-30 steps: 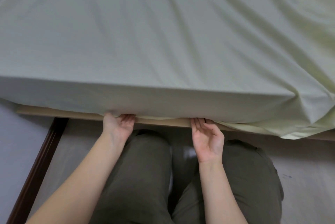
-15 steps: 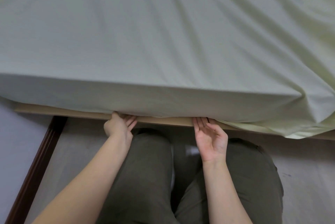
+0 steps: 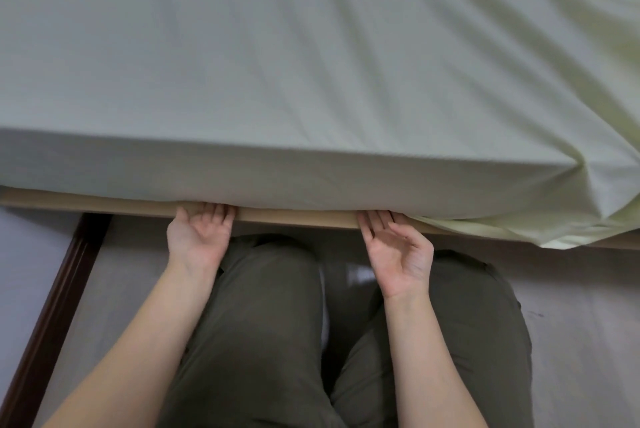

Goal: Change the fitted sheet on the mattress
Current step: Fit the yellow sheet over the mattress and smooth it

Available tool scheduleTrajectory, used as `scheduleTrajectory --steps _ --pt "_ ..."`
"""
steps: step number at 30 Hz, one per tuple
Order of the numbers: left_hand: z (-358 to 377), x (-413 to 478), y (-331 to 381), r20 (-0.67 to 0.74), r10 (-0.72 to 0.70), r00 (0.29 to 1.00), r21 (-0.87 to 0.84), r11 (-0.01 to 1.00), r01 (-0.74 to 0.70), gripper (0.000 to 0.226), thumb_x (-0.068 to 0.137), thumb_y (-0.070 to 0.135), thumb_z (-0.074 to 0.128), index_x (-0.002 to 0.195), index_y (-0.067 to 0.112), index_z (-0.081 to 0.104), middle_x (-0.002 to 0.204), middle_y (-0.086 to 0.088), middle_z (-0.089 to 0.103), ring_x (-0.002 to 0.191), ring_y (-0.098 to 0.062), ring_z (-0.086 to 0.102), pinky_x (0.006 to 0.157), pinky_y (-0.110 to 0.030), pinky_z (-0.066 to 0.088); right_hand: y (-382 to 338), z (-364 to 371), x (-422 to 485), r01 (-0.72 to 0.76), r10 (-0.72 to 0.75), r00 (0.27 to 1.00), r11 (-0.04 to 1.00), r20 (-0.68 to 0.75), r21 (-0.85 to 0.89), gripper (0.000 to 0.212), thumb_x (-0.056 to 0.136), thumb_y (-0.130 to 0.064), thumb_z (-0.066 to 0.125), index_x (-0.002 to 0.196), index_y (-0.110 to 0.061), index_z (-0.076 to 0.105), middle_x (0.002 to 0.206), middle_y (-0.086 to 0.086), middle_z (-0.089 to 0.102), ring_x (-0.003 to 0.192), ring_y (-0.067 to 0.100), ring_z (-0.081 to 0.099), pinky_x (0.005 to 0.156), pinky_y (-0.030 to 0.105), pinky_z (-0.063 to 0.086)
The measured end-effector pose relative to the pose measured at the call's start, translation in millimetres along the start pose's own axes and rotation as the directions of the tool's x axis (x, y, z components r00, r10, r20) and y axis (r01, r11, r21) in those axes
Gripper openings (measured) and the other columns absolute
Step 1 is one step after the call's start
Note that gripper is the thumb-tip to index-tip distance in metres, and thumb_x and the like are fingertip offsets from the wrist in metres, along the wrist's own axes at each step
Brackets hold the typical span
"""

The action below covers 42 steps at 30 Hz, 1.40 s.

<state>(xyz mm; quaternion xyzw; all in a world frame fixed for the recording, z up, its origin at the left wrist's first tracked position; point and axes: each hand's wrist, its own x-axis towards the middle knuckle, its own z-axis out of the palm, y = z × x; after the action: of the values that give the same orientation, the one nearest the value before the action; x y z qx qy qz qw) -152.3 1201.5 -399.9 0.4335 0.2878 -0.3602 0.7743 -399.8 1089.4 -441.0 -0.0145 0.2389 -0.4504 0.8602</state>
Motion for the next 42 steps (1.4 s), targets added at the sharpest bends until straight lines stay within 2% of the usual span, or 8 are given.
scheduleTrajectory --steps 16,22,27,30,32,34,39,42 --pt "42 -36 -96 0.172 -0.296 0.939 -0.026 0.952 0.305 0.050 0.104 0.038 0.030 0.141 0.006 0.040 0.139 -0.019 0.050 0.131 -0.035 0.045 0.113 -0.053 0.029 -2 6 -4 -0.021 0.011 0.996 0.993 -0.087 -0.113 0.017 0.080 -0.001 0.047 0.088 -0.012 0.058 0.098 0.009 0.059 0.106 0.026 0.056 0.111 0.044 0.036" --pt "63 -74 -102 0.092 -0.269 0.959 0.462 0.864 0.199 0.037 0.100 0.008 0.030 0.132 0.004 0.048 0.142 -0.016 0.047 0.132 -0.032 0.046 0.112 -0.043 0.033 -6 5 -2 0.009 -0.173 0.955 0.827 -0.240 -0.562 0.014 0.098 -0.013 0.050 0.106 -0.009 0.061 0.104 0.009 0.071 0.092 0.033 0.072 0.069 0.039 0.059" --pt "89 -163 -109 0.590 -0.384 0.710 0.778 0.505 -0.373 0.021 0.098 0.018 0.049 0.108 0.011 0.066 0.107 -0.007 0.073 0.103 -0.013 0.068 0.090 -0.023 0.050 -38 15 -25 0.103 -0.484 0.865 0.432 -0.134 -0.896 0.019 0.094 -0.014 0.058 0.085 -0.004 0.072 0.082 0.015 0.074 0.082 0.035 0.071 0.064 0.037 0.055" --pt "122 -185 -109 0.952 -0.175 0.253 0.279 0.146 -0.949 0.025 0.097 0.023 0.053 0.116 0.016 0.067 0.111 0.007 0.071 0.106 -0.002 0.062 0.093 -0.012 0.043 -86 42 -48 0.271 -0.673 0.717 0.028 0.182 -0.962 0.019 0.091 -0.019 0.062 0.075 -0.016 0.070 0.071 0.000 0.070 0.069 0.019 0.065 0.069 0.036 0.050" --pt "152 -181 -111 0.970 -0.241 -0.018 -0.070 -0.210 -0.975 0.038 0.099 0.033 0.043 0.132 0.019 0.057 0.133 0.008 0.058 0.123 -0.002 0.048 0.103 -0.011 0.030 -131 68 -62 0.383 -0.760 0.471 -0.281 0.448 -0.880 0.016 0.092 -0.024 0.060 0.082 -0.016 0.070 0.076 -0.003 0.068 0.071 0.010 0.061 0.068 0.025 0.047" --pt "184 -166 -118 0.900 -0.435 0.012 -0.170 -0.376 -0.911 0.050 0.103 0.042 0.030 0.149 0.023 0.035 0.155 0.011 0.031 0.141 -0.001 0.023 0.111 -0.014 0.012 -190 93 -60 0.295 -0.709 0.264 -0.586 0.654 -0.755 0.013 0.091 -0.024 0.059 0.091 -0.016 0.070 0.087 -0.001 0.066 0.081 0.015 0.058 0.074 0.022 0.043" --pt "221 -131 -162 0.726 -0.669 0.162 -0.311 -0.530 -0.789 0.063 0.100 0.053 0.013 0.155 0.024 0.001 0.161 0.011 -0.007 0.147 -0.002 -0.006 0.119 -0.029 -0.004 -305 119 -6 -0.207 -0.395 0.878 -0.821 0.269 -0.532 0.054 0.097 -0.049 0.043 0.148 -0.031 0.037 0.158 0.000 0.028 0.143 0.025 0.022 0.116 0.035 0.015" --pt "215 -124 -168 0.749 -0.654 0.104 -0.359 -0.533 -0.766 0.068 0.097 0.059 0.001 0.155 0.025 -0.002 0.161 0.012 -0.010 0.146 -0.001 -0.010 0.119 -0.030 -0.005 -312 101 10 -0.231 -0.360 0.910 -0.854 0.208 -0.466 0.059 0.096 -0.059 0.020 0.152 -0.042 0.014 0.162 -0.014 0.008 0.150 0.018 0.006 0.119 0.051 0.011"
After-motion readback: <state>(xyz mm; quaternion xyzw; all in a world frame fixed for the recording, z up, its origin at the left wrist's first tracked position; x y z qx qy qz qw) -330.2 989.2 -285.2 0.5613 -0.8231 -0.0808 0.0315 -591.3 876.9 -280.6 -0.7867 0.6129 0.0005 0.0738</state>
